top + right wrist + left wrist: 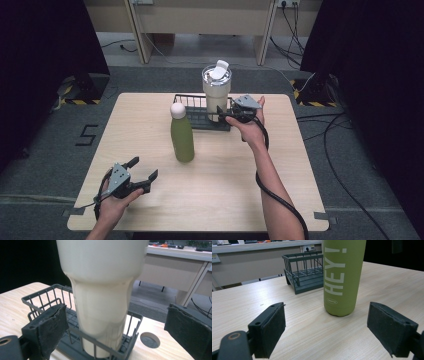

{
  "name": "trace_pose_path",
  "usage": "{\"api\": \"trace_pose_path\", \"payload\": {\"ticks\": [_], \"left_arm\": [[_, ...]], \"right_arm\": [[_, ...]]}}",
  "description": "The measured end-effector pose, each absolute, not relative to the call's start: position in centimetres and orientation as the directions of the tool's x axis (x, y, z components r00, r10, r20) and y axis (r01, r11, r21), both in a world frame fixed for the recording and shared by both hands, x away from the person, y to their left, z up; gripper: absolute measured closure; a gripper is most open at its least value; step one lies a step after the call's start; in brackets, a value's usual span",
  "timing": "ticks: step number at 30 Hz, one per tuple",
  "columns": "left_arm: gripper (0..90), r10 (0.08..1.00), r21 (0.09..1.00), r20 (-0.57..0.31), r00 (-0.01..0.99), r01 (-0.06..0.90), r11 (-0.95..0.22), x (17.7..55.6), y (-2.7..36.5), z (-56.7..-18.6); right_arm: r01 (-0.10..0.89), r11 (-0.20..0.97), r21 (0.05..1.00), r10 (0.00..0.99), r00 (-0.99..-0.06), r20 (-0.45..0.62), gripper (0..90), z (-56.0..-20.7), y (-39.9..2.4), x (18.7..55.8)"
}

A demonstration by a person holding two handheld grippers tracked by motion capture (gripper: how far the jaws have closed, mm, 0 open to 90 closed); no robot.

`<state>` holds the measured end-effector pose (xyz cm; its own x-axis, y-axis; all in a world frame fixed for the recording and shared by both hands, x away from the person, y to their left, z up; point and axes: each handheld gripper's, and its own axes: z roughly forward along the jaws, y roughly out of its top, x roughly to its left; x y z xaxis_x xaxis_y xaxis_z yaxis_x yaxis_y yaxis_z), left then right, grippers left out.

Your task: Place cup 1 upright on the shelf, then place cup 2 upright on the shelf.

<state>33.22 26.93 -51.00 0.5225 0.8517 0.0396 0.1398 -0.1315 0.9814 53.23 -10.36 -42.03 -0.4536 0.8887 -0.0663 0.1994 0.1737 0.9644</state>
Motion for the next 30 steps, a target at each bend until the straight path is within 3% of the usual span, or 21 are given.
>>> {"api": "trace_pose_path", "payload": {"ticks": [15,30], "left_arm": [[14.7,0.854,0.982,0.044,0.519,0.135,-0.133,33.3,26.7,-50.9],[14.6,0.857,0.984,0.048,0.513,0.123,-0.129,33.3,26.7,-50.7]], "right_arm": [[0.185,0.148,0.972,0.901,-0.431,-0.056,13.1,-42.4,-13.1,49.8],[0.204,0.107,0.973,0.927,-0.374,-0.023,13.8,-43.6,-16.6,46.6]]}}
